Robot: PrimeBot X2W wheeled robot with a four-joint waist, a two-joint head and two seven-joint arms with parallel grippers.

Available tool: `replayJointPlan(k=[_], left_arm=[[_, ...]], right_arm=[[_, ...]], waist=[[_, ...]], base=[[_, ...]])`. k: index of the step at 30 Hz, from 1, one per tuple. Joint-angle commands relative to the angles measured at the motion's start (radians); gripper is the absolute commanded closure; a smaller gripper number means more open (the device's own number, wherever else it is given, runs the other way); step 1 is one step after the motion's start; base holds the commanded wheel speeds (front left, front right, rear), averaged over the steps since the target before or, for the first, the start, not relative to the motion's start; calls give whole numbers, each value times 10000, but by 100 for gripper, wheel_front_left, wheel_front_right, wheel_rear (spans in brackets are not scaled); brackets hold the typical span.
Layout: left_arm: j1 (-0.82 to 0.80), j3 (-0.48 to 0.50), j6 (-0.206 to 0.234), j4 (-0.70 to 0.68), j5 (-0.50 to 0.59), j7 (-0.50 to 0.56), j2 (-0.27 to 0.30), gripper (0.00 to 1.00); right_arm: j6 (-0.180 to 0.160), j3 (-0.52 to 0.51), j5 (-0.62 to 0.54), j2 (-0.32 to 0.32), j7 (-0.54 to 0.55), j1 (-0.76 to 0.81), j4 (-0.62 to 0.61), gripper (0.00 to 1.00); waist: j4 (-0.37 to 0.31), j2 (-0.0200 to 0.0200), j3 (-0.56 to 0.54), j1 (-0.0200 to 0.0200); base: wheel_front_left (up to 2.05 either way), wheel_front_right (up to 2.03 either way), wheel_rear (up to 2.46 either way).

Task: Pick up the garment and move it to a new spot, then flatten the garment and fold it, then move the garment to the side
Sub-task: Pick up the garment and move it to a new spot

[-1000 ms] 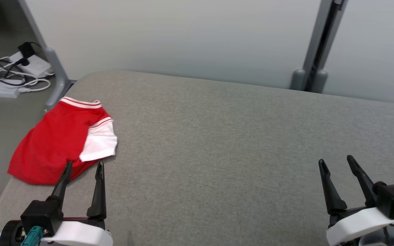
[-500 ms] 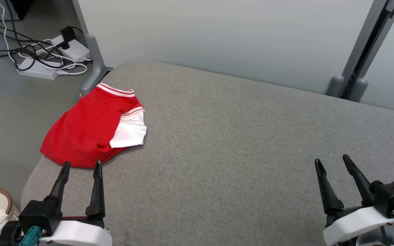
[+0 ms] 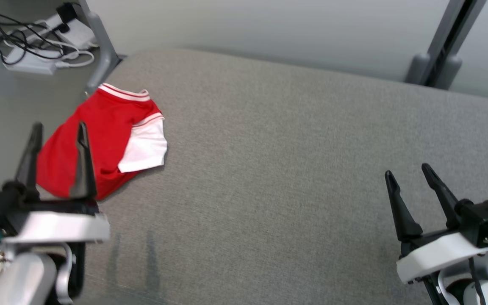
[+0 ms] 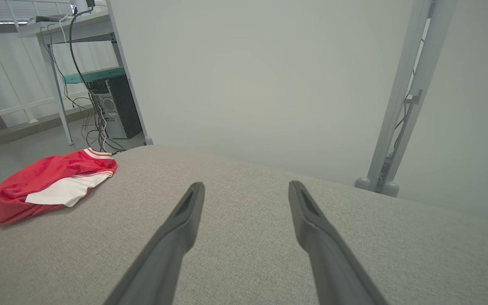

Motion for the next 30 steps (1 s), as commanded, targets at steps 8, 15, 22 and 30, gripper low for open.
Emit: replayJointPlan(k=[8, 15, 22, 30], left_arm=[[-2416, 310, -1492, 3388, -683, -40, -110, 0], [-4068, -220, -3112, 7320, -916, 152, -344, 0], [-5317, -1144, -4344, 10228, -376, 418, -448, 0], [-6148, -2248, -5035, 12206, 326, 639, -485, 100]], right_arm=[[-8, 256, -483, -45, 376, -851, -467, 0], [-8, 318, -610, -43, 341, -1158, -400, 0], [-8, 492, -615, -44, 302, -1370, -290, 0], [-8, 477, -534, -44, 203, -1550, -67, 0]], waist=[[-1155, 0, 2149, 0], [-1539, 0, 2854, 0], [-1629, 0, 3175, 0], [-1707, 0, 3307, 0]], base=[[0, 0, 0], [0, 0, 0], [0, 0, 0], [0, 0, 0]])
